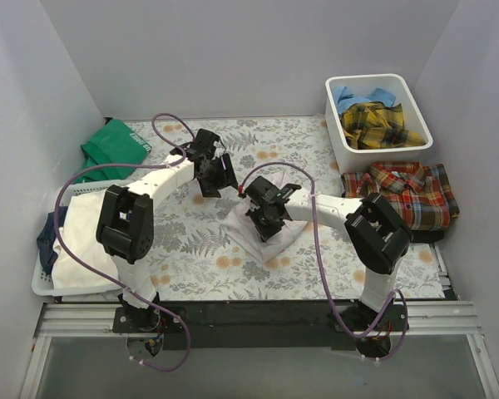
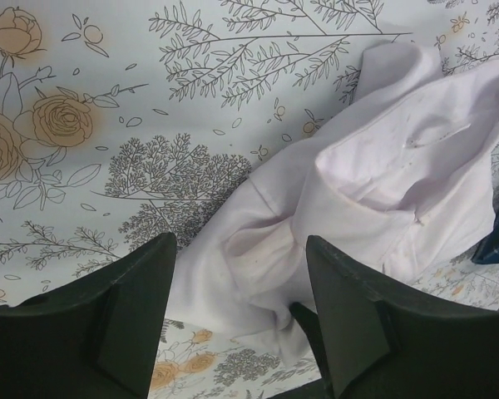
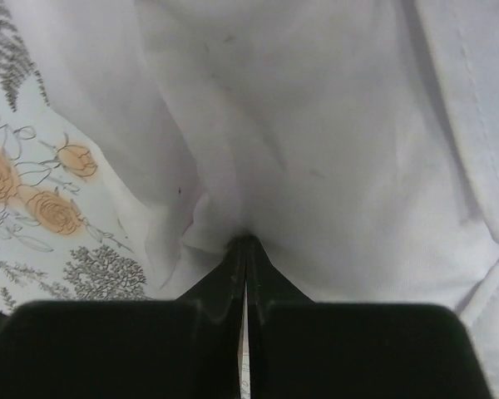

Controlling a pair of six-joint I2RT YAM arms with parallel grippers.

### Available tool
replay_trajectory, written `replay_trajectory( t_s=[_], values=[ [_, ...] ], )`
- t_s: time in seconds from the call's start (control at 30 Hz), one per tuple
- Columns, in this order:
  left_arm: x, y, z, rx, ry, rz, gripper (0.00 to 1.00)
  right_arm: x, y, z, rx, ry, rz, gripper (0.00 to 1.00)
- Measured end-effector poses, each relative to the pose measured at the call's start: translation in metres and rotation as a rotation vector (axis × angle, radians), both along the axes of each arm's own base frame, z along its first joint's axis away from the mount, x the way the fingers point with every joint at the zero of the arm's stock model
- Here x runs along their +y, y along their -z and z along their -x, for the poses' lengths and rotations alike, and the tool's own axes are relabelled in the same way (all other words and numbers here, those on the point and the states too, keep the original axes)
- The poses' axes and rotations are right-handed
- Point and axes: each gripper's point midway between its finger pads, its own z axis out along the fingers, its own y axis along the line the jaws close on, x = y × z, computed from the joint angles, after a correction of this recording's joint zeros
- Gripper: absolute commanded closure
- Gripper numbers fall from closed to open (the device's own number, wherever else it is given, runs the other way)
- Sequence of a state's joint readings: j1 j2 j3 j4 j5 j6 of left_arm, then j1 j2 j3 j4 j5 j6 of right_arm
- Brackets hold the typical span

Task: Fold and stack the long sleeve shirts
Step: Fold the shirt

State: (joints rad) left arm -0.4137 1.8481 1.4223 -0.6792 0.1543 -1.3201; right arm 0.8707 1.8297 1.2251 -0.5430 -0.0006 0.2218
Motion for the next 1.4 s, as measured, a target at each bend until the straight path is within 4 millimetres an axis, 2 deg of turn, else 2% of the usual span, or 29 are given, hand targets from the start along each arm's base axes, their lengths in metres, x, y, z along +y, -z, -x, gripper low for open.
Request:
replay_trajectory(
  t_s=[0.13,0.27,0.33,0.47,0.53,0.6,0.67,0.77,0.87,0.97,1.07,1.23,1.4],
  values=[
    [0.005,0.004,-0.001,0.017,-0.012,-0.008,0.36,0.012,-0.001,0.009,0.023,-0.061,-0.048,0.99],
    [0.018,0.008,-0.002,0.044,-0.042,-0.016,0.36,0.019,-0.012,0.004,-0.024,-0.066,-0.082,0.99],
    [0.023,0.007,-0.003,0.053,-0.054,-0.017,0.36,0.019,-0.031,-0.005,-0.086,-0.029,-0.112,0.95],
    [0.023,0.004,-0.003,0.061,-0.044,0.010,0.37,0.009,-0.094,-0.038,-0.255,0.112,-0.230,0.92],
    [0.015,0.001,0.002,0.057,-0.003,0.026,0.37,-0.007,-0.119,-0.057,-0.309,0.212,-0.277,0.92],
    [0.001,-0.002,0.011,0.048,0.054,0.039,0.39,-0.029,-0.128,-0.078,-0.322,0.313,-0.292,0.93],
    [-0.017,-0.004,0.026,0.042,0.122,0.054,0.39,-0.051,-0.121,-0.097,-0.307,0.393,-0.277,0.93],
    [-0.045,-0.005,0.053,0.043,0.229,0.078,0.39,-0.081,-0.092,-0.112,-0.243,0.481,-0.200,0.94],
    [-0.070,-0.008,0.078,0.044,0.322,0.114,0.40,-0.090,-0.063,-0.109,-0.157,0.497,-0.140,0.95],
    [-0.084,-0.006,0.096,0.055,0.380,0.140,0.41,-0.093,-0.043,-0.104,-0.072,0.509,-0.113,0.97],
    [-0.081,0.010,0.110,0.094,0.392,0.124,0.41,-0.097,-0.032,-0.105,-0.026,0.523,-0.104,0.98],
    [-0.055,0.046,0.133,0.183,0.364,0.033,0.41,-0.104,-0.029,-0.105,-0.005,0.542,-0.102,0.98],
    [-0.038,0.057,0.137,0.201,0.338,-0.051,0.41,-0.108,-0.030,-0.106,-0.005,0.551,-0.101,0.98]
  ],
)
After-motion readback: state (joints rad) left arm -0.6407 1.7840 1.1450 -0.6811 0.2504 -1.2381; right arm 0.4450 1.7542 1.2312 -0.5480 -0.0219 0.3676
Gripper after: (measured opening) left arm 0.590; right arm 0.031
